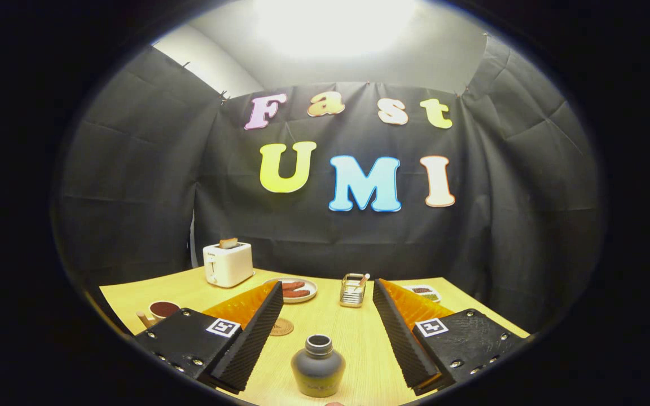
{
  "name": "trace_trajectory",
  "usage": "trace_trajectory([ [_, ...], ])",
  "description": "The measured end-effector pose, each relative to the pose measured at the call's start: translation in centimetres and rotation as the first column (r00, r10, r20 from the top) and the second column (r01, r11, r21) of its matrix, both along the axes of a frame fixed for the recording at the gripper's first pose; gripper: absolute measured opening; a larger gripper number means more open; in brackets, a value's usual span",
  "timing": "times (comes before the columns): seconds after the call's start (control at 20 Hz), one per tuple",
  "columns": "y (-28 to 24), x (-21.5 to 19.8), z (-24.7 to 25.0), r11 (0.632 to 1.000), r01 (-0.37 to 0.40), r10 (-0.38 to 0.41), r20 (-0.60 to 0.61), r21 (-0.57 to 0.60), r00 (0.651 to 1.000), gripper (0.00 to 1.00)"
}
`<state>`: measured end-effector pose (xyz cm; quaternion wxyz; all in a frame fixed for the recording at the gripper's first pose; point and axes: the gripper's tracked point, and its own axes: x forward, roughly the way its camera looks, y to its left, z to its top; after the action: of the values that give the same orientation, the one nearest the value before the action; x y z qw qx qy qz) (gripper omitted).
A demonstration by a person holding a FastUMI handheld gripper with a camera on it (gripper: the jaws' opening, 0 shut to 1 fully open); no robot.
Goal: Take the bottle from table, then pour the juice into the cup, finally place the bottle on the coaster
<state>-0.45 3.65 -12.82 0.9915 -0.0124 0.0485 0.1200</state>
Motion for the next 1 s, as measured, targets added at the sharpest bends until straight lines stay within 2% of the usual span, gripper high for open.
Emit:
trace_trajectory([
  [0.5, 0.2, -0.6, -7.6, 0.999, -0.044, 0.038, -0.149, -0.033, 0.988, 0.98],
  [1.0, 0.3, -1.4, -13.8, 0.998, -0.047, 0.031, -0.283, -0.048, 0.959, 0.98],
])
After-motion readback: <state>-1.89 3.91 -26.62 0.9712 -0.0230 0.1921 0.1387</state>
